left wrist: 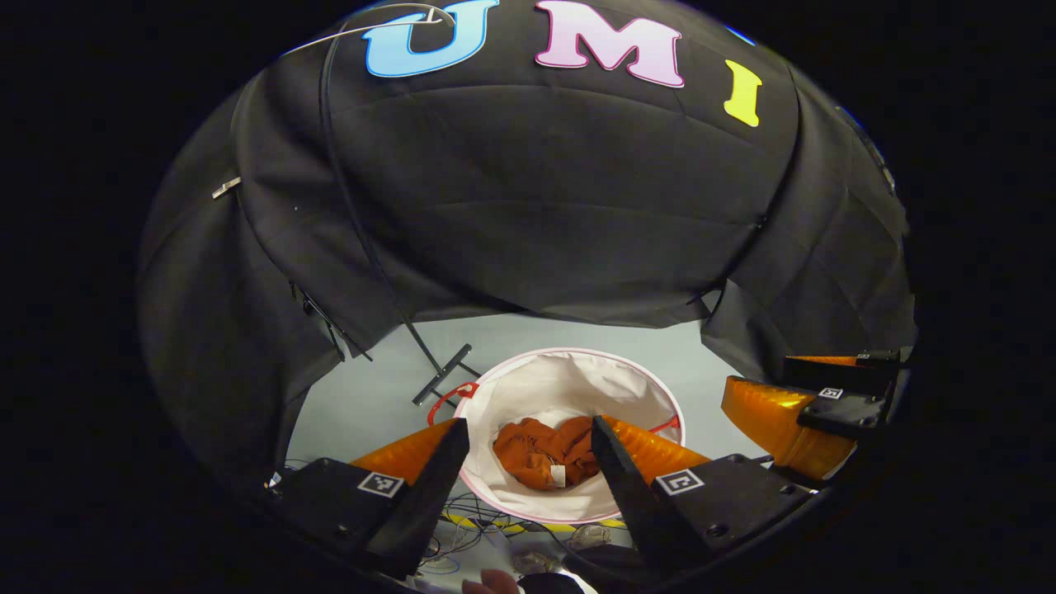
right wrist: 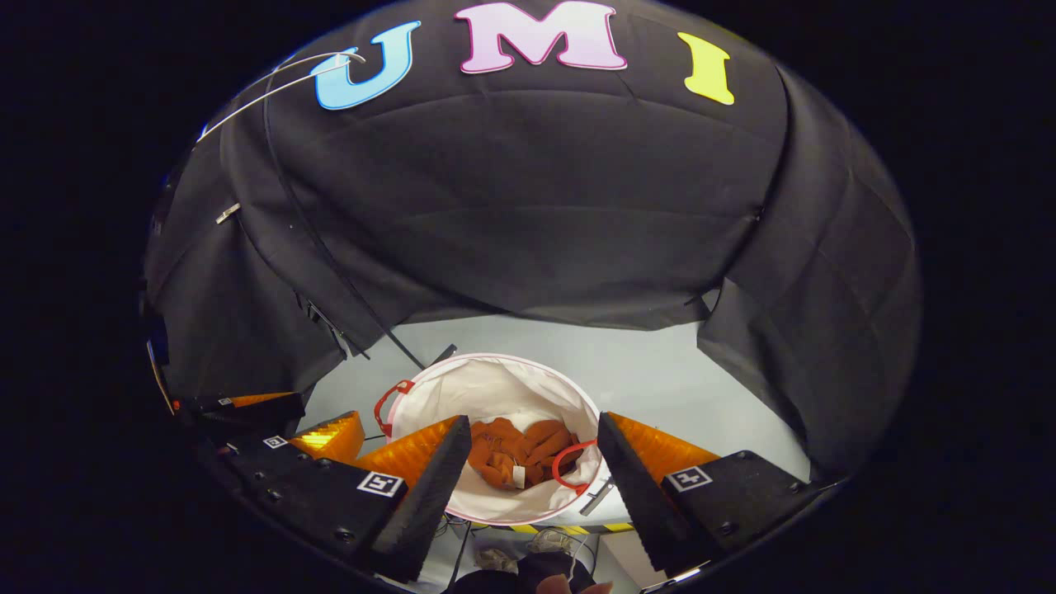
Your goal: Grasp the clothes on the hanger with both hands and then place them into the laundry hamper below.
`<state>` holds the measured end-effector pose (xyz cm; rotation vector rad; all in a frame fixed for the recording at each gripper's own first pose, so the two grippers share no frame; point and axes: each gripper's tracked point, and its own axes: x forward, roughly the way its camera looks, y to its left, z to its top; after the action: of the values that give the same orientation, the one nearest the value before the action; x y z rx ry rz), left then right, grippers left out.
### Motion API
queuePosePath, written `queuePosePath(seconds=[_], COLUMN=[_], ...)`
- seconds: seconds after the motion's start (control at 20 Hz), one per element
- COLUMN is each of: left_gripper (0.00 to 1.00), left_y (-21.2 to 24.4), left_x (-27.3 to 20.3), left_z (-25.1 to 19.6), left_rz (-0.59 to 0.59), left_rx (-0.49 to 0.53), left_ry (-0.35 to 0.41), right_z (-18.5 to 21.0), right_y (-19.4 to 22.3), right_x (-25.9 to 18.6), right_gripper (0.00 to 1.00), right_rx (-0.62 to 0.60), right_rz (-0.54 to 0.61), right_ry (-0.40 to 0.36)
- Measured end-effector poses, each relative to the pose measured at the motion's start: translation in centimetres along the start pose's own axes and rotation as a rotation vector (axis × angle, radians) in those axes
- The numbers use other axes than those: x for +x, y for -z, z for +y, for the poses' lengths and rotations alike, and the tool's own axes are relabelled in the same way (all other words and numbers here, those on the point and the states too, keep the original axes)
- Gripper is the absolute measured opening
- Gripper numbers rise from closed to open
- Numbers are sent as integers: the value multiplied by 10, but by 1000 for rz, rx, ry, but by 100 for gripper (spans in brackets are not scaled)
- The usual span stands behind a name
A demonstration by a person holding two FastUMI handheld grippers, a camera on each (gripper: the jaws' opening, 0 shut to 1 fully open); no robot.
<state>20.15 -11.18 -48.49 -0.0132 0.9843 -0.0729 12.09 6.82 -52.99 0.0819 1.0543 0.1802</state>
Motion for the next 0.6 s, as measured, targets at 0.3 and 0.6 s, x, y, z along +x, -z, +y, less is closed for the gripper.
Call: queuePosePath(seconds=[0.3,0.6], left_gripper=[95,95], left_y=[-26,-62], left_x=[-42,-121], left_z=[12,17], left_rz=[-110,-279], left_rx=[-40,-35], left_ry=[-12,8], right_z=[15,39], right_y=[-14,-62], right_x=[-42,-116], right_gripper=[99,99], right_rx=[37,90], right_rz=[-65,-237], right_ry=[-22,-74])
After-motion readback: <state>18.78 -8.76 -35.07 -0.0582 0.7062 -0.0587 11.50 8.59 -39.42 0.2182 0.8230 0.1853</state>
